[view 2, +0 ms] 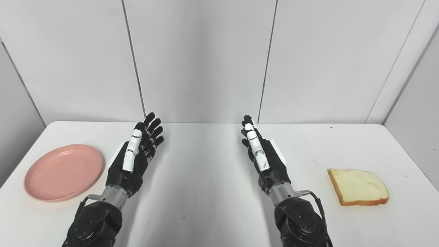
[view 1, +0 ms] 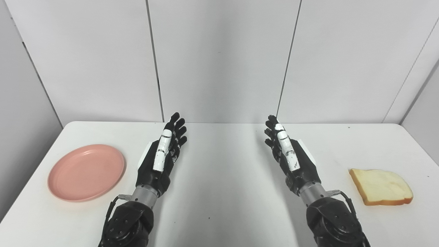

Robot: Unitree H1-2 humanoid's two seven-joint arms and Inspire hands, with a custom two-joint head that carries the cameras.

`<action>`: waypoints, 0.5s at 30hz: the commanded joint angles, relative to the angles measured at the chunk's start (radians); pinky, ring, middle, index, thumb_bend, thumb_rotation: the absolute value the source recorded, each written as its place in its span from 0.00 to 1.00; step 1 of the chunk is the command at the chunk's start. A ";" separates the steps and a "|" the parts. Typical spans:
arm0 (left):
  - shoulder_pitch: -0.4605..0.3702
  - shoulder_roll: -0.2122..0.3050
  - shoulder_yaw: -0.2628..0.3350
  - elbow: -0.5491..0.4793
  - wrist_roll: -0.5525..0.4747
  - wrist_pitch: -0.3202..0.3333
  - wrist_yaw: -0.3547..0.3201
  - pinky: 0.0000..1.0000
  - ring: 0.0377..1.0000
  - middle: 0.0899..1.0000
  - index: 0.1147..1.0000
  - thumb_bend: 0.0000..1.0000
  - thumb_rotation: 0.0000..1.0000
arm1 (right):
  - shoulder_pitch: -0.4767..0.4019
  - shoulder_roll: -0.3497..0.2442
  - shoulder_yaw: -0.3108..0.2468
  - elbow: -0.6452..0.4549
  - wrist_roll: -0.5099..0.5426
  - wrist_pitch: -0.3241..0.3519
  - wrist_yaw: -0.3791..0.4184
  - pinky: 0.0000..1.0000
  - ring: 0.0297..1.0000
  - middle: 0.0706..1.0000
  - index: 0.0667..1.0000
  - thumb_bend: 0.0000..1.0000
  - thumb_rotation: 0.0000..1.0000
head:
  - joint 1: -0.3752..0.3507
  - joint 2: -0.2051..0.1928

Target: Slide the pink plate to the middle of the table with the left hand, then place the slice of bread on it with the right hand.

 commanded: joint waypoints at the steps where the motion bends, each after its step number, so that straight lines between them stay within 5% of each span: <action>1: -0.033 0.003 -0.002 -0.024 0.002 -0.015 -0.009 1.00 1.00 1.00 0.99 0.47 1.00 | -0.034 0.002 -0.005 -0.031 0.003 -0.013 -0.001 1.00 1.00 1.00 1.00 0.22 1.00 | -0.002 0.001; 15: -0.031 0.000 0.001 -0.029 -0.002 -0.004 -0.004 1.00 1.00 0.99 0.98 0.41 1.00 | -0.034 0.010 -0.009 -0.028 -0.008 -0.015 -0.007 1.00 1.00 1.00 1.00 0.21 1.00 | -0.001 -0.002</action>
